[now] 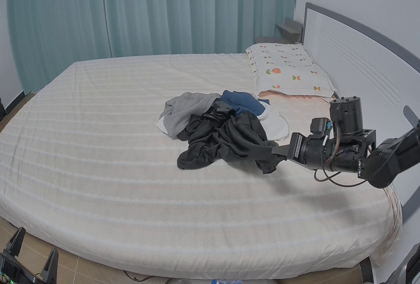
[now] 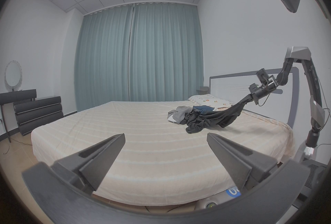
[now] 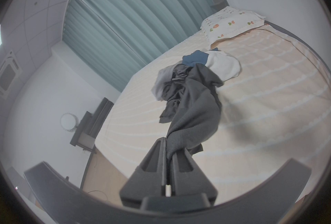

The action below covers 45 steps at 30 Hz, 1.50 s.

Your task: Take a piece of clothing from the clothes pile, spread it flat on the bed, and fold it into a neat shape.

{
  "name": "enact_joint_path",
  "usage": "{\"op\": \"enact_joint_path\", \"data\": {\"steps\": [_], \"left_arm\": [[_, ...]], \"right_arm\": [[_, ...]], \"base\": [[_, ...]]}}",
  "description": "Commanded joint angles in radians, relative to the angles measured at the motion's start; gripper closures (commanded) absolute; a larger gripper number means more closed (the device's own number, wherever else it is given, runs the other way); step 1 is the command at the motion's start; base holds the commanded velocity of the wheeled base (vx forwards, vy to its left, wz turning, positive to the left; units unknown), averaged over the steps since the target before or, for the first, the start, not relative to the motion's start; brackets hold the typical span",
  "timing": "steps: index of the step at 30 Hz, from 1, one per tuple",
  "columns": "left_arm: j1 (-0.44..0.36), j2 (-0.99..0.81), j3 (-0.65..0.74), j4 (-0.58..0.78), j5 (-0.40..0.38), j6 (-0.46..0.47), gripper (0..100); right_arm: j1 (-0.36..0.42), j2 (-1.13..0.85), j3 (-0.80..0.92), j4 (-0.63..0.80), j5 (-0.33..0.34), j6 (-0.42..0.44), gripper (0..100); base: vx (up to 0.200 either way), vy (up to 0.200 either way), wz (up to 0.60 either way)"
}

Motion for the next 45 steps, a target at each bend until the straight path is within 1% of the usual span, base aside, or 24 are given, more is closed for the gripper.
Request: {"op": "enact_joint_path", "data": {"steps": [1,4,5,9,11,12,13,14,15,16,17,18,20,23,27,29,30,35,36,37,38,41,42,45], "left_arm": [[0.000,-0.018,0.018,-0.002,-0.003,0.001,0],[0.000,-0.018,0.018,-0.003,-0.006,0.009,0],[0.000,-0.018,0.018,-0.005,-0.006,0.031,0],[0.002,-0.018,0.018,-0.009,0.007,0.040,0],[0.000,-0.012,-0.081,-0.048,0.021,0.001,0],[-0.006,0.054,-0.191,-0.061,0.030,-0.068,0],[-0.008,0.096,-0.239,-0.061,0.027,-0.118,0],[-0.008,0.104,-0.245,-0.061,0.026,-0.126,0],[-0.003,0.159,-0.251,-0.068,-0.009,-0.167,0],[-0.005,0.162,-0.249,-0.065,-0.017,-0.161,0],[-0.008,0.171,-0.232,-0.051,-0.060,-0.134,0],[-0.008,0.177,-0.212,-0.040,-0.075,-0.120,0],[-0.008,0.189,-0.191,-0.037,-0.085,-0.109,0],[-0.009,0.234,-0.148,-0.029,-0.097,-0.061,0],[-0.012,0.361,-0.168,-0.048,-0.098,-0.015,0],[-0.014,0.410,-0.191,-0.060,-0.098,0.000,0],[-0.021,0.475,-0.205,-0.066,-0.098,0.011,0],[-0.046,0.699,-0.228,-0.143,-0.103,0.017,0],[-0.046,0.699,-0.228,-0.143,-0.103,0.017,0],[-0.055,0.754,-0.228,-0.175,-0.105,0.018,0],[-0.084,0.852,-0.226,-0.232,-0.105,0.014,0],[-0.124,1.013,-0.228,-0.318,-0.101,0.006,0],[-0.129,1.036,-0.228,-0.334,-0.101,0.006,0],[-0.172,1.236,-0.229,-0.489,-0.095,0.006,0]], "right_arm": [[0.022,-0.120,0.091,-0.060,0.027,0.011,100],[0.023,-0.120,0.104,-0.094,0.030,0.011,100],[0.025,-0.119,0.118,-0.112,0.030,0.011,100],[0.026,-0.120,0.130,-0.124,0.031,0.010,100],[0.026,-0.125,0.131,-0.124,0.031,0.010,100],[0.029,-0.128,0.133,-0.123,0.031,0.010,100],[0.031,-0.130,0.133,-0.123,0.031,0.011,100],[0.032,-0.130,0.134,-0.123,0.031,0.011,100],[0.045,-0.130,0.141,-0.124,0.031,0.007,100],[0.046,-0.131,0.141,-0.124,0.030,0.005,100],[0.048,-0.133,0.147,-0.124,0.030,0.001,100],[0.048,-0.136,0.147,-0.124,0.030,0.001,100],[0.048,-0.139,0.147,-0.124,0.031,0.002,100],[0.048,-0.159,0.154,-0.140,0.030,0.008,100],[0.049,-0.203,0.173,-0.152,0.036,0.011,100],[0.054,-0.223,0.179,-0.151,0.048,0.011,100],[0.063,-0.240,0.193,-0.154,0.067,0.010,100],[0.060,-0.283,0.220,-0.154,0.114,-0.001,100],[0.060,-0.283,0.220,-0.154,0.114,-0.001,100],[0.054,-0.291,0.220,-0.154,0.119,-0.001,100],[0.037,-0.295,0.217,-0.154,0.133,0.004,100],[0.032,-0.280,0.214,-0.154,0.150,0.007,100],[0.032,-0.278,0.214,-0.154,0.150,0.007,100],[0.034,-0.269,0.214,-0.154,0.150,0.005,100]], "base": [[0.000,0.000,0.00],[0.000,0.000,0.00],[0.000,0.000,0.00],[0.000,0.000,0.00],[0.000,0.000,0.00],[0.000,0.000,0.00],[0.000,0.000,0.00],[0.000,0.000,0.00],[0.000,0.000,0.00],[0.000,0.000,0.00],[0.000,0.000,0.00],[0.000,0.000,0.00],[0.000,0.000,0.00],[0.000,0.000,0.00],[0.000,0.000,0.00],[0.000,0.000,0.00],[0.000,0.000,0.00],[0.000,0.000,0.00],[0.000,0.000,0.00],[0.000,0.000,0.00],[0.000,0.000,0.00],[0.000,0.000,0.00],[0.000,0.000,0.00],[0.000,0.000,0.00]]}}
